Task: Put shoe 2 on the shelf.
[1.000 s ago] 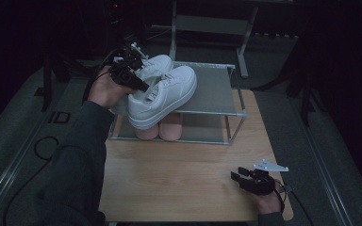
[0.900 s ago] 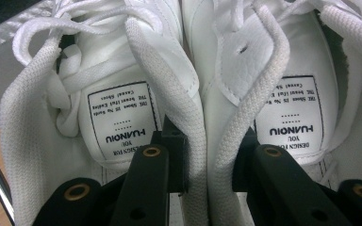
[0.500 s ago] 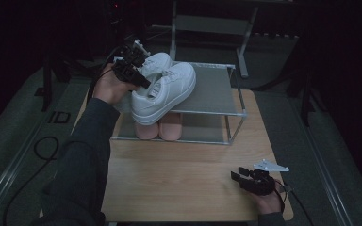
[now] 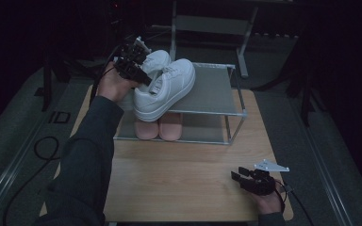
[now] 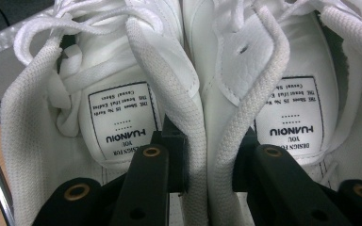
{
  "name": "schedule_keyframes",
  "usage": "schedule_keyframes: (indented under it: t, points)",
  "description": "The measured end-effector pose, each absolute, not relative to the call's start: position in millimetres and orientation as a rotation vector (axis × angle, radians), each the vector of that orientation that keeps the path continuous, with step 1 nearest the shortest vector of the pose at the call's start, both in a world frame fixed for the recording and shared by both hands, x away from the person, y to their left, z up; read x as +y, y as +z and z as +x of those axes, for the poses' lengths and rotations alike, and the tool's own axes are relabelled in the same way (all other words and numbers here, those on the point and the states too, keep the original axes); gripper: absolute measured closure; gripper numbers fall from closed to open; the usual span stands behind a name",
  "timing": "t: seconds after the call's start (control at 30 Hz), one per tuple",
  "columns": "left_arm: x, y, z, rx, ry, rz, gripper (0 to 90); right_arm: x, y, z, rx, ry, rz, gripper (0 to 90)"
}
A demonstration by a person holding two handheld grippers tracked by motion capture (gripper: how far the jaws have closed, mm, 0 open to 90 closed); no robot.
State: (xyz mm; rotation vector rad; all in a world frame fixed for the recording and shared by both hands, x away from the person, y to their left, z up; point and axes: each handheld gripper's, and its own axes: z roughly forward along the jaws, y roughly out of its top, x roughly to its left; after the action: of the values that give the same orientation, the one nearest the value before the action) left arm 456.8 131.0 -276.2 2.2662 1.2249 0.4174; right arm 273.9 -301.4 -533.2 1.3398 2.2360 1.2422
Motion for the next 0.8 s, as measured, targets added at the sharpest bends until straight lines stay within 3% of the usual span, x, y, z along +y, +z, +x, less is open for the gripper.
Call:
schedule_keyframes:
  t: [0.8]
  points:
    - [125.6,-279.7,474.0,1.393,0.46,2.183,75.5,-301.6,-532.8,273.7,2.235,1.246,1.338,53.7]
